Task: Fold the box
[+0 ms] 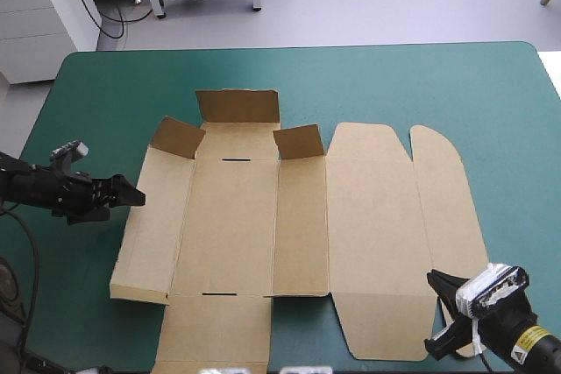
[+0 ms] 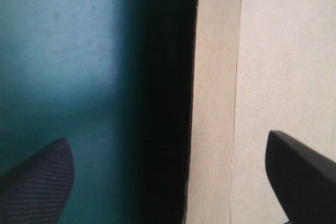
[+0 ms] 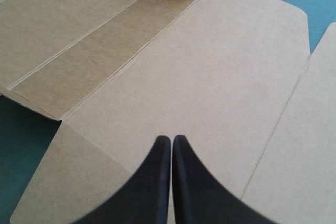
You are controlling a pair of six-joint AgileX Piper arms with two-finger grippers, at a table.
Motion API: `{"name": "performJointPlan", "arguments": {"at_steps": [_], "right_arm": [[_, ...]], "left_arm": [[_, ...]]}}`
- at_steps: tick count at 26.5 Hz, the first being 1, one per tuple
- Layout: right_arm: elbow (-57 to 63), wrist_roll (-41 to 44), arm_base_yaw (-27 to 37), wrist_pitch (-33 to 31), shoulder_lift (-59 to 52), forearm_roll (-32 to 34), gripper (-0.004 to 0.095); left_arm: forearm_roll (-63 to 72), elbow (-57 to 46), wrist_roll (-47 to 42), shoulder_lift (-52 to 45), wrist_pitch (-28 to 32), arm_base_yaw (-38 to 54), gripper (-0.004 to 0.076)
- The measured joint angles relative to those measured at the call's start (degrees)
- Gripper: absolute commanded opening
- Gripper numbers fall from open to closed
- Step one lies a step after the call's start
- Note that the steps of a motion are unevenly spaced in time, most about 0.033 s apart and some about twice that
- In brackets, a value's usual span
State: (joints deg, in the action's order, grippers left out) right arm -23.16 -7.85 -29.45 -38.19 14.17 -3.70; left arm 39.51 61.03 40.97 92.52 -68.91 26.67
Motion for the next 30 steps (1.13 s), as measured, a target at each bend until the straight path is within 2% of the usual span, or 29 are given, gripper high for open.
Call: {"name": "performJointPlan", "arguments": {"at_steps": [6, 14, 23, 30], "right_arm": [[0.00, 0.00, 0.00, 0.00, 0.00, 0.00, -0.0003], [0.00, -0.12, 0.00, 0.00, 0.00, 0.00, -0.0002], [0.00, -0.12, 0.00, 0.00, 0.00, 0.04, -0.0002], [0.00, -0.12, 0.00, 0.00, 0.00, 0.04, -0.0002]], "left_arm": [[-0.88, 0.00, 0.44, 4.66, 0.06, -8.56, 0.0689], [-0.83, 0.12, -1.97, 4.73, 0.64, -12.33, 0.0689], [-0.93, -2.80, -3.04, 1.83, 0.68, -14.40, 0.0581], [-0.15, -4.82, -3.82, -3.99, 0.57, -14.41, 0.0545]]}}
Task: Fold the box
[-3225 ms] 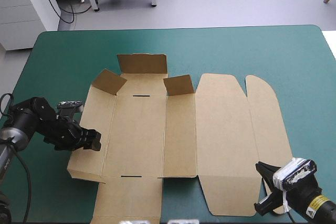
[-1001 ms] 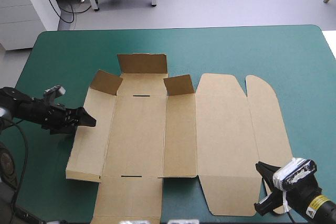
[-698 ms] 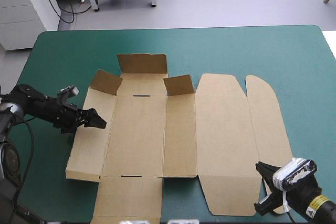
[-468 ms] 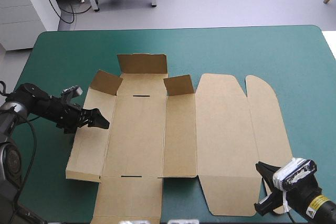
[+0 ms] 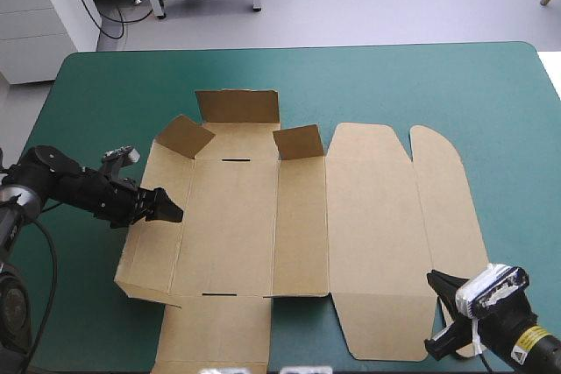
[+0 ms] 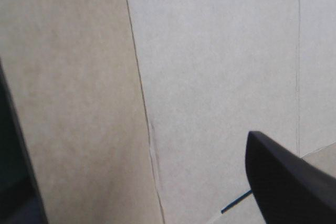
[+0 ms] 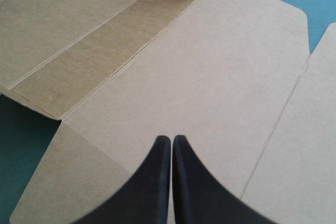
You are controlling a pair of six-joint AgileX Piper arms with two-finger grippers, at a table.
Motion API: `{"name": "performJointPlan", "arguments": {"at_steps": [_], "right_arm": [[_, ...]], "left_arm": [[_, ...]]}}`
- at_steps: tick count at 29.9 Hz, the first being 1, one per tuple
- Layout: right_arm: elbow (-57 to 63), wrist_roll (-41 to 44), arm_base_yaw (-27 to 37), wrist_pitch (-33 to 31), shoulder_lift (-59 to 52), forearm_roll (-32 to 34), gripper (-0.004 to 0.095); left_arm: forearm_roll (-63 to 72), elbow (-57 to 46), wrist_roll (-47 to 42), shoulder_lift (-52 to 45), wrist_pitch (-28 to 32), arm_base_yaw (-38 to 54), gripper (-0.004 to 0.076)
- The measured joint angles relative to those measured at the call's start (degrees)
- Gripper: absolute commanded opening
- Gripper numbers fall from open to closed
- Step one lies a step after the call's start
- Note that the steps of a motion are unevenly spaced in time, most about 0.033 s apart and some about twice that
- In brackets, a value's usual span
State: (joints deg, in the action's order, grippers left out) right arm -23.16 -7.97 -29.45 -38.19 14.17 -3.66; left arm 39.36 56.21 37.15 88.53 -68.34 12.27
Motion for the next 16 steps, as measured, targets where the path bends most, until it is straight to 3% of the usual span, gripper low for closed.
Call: {"name": "performJointPlan", "arguments": {"at_steps": [8, 10, 12, 14, 16], "right_arm": [[0.00, 0.00, 0.00, 0.00, 0.00, 0.16, -0.0002], [0.00, 0.00, 0.00, 0.00, 0.00, 0.21, -0.0002], [0.00, 0.00, 0.00, 0.00, 0.00, 0.21, -0.0002], [0.00, 0.00, 0.00, 0.00, 0.00, 0.21, -0.0002], [0.00, 0.00, 0.00, 0.00, 0.00, 0.21, -0.0002]], "left_arm": [[2.74, -3.17, 0.59, -0.66, -0.22, 0.00, 0.0543], [2.74, -3.17, -0.23, -0.66, -0.22, 0.00, 0.0503], [1.86, -3.17, -2.17, -0.66, -0.22, 0.00, 0.0417], [-0.17, -3.17, -4.82, -0.66, -0.22, 0.00, 0.0272], [-2.02, -3.17, -7.09, -0.66, -0.22, 0.00, 0.0071]]}}
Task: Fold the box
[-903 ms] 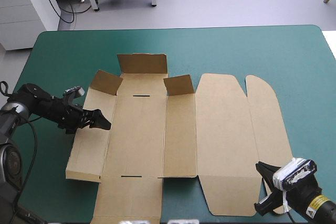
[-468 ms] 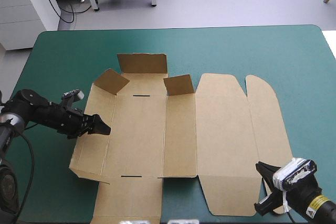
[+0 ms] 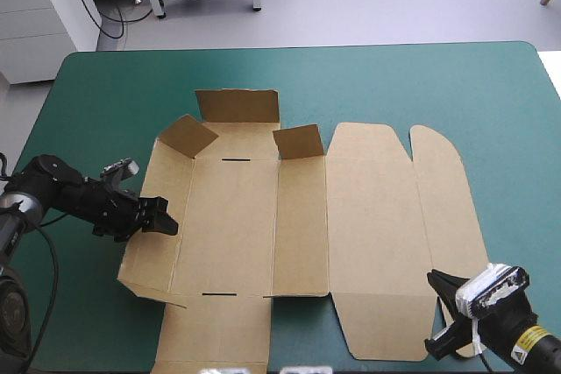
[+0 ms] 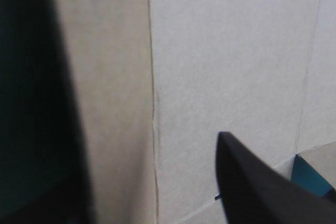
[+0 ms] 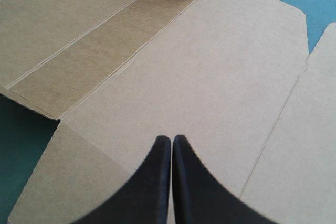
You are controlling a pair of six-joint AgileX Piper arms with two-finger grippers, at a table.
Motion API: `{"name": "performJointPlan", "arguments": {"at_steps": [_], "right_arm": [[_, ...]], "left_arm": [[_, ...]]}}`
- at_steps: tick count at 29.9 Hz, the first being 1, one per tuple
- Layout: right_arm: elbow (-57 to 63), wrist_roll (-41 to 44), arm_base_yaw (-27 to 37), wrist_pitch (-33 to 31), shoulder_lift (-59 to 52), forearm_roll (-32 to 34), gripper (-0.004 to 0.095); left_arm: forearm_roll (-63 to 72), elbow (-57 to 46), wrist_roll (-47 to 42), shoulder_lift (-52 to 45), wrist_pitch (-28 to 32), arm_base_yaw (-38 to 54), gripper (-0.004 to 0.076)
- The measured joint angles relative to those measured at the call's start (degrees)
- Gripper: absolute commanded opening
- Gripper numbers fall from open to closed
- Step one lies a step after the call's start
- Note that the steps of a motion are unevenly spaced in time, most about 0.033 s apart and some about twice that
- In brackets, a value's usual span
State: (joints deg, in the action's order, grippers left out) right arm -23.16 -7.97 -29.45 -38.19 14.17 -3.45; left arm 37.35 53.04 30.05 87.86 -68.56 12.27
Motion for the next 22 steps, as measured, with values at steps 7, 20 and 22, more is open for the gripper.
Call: {"name": "performJointPlan", "arguments": {"at_steps": [7, 20, 22], "right_arm": [[0.00, 0.00, 0.00, 0.00, 0.00, 0.00, -0.0002], [0.00, 0.00, 0.00, 0.00, 0.00, 0.00, -0.0004], [0.00, 0.00, 0.00, 0.00, 0.00, 0.00, -0.0005]], "left_arm": [[-1.47, 0.00, -1.80, 0.00, 0.00, 0.00, -0.0008], [-3.83, 2.24, -2.30, 0.00, -0.42, -1.62, -0.0008], [-7.13, 4.22, -3.58, 0.00, -0.48, -3.76, -0.0008]]}}
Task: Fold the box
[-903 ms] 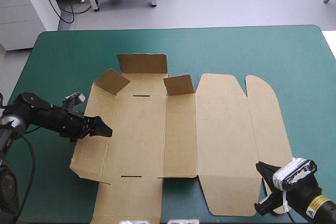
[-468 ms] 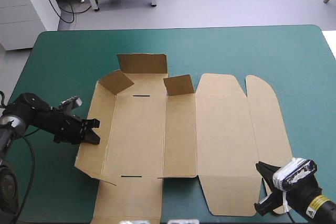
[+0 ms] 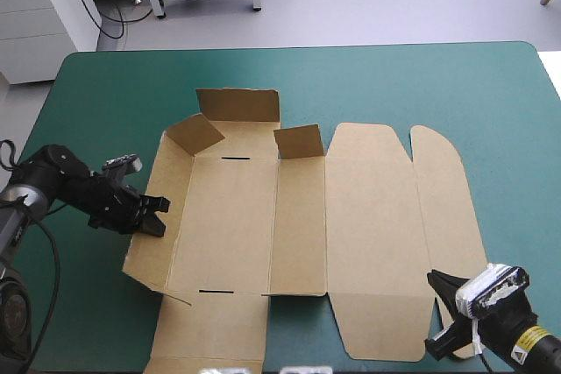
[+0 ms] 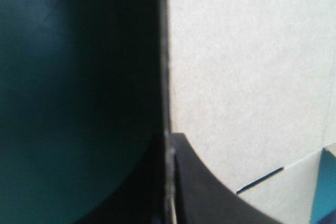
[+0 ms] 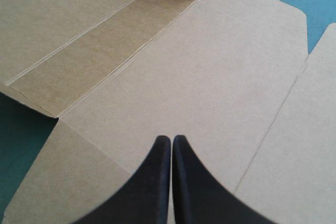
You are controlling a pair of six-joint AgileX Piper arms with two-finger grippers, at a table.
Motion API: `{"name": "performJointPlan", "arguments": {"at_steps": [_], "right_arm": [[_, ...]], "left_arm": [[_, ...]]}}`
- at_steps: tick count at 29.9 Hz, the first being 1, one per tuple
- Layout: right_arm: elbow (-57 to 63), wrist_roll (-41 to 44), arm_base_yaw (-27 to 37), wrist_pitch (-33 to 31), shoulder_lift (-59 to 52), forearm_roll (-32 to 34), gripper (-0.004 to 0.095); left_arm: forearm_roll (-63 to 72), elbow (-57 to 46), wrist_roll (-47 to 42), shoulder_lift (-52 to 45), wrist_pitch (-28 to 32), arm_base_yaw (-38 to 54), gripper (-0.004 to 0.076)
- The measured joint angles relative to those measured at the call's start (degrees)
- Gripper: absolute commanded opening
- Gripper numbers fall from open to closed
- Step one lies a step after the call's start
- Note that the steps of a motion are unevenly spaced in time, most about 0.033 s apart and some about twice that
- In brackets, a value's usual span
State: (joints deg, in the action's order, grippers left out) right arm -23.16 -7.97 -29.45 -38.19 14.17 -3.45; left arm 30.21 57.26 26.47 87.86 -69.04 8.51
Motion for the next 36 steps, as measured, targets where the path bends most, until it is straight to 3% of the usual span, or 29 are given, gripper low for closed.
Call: {"name": "performJointPlan", "arguments": {"at_steps": [9, 17, 21, 25, 32, 36], "right_arm": [[0.00, 0.00, 0.00, 0.00, 0.00, 0.00, -0.0005], [0.00, 0.00, 0.00, 0.00, 0.00, 0.00, -0.0005], [0.00, 0.00, 0.00, 0.00, 0.00, 0.00, -0.0005], [0.00, 0.00, 0.00, 0.00, 0.00, 0.00, -0.0005], [0.48, 0.00, 0.00, 0.60, 0.00, 0.00, -0.0005], [0.48, 0.00, 0.00, 0.85, 0.00, 0.00, -0.0005]], "left_arm": [[-18.77, 13.09, -4.16, 1.43, -0.66, -12.99, -0.0008], [-32.83, 26.08, -1.09, 7.41, -1.47, -23.82, -0.0008], [-41.08, 30.05, 5.39, 9.66, -1.11, -29.19, -0.0008], [-46.48, 30.49, 11.22, 10.66, 2.94, -34.03, -0.0008], [-53.59, 30.56, 14.87, 10.83, 17.86, -39.25, -0.0008], [-54.91, 30.56, 16.57, 10.83, 22.27, -41.69, -0.0008]]}}
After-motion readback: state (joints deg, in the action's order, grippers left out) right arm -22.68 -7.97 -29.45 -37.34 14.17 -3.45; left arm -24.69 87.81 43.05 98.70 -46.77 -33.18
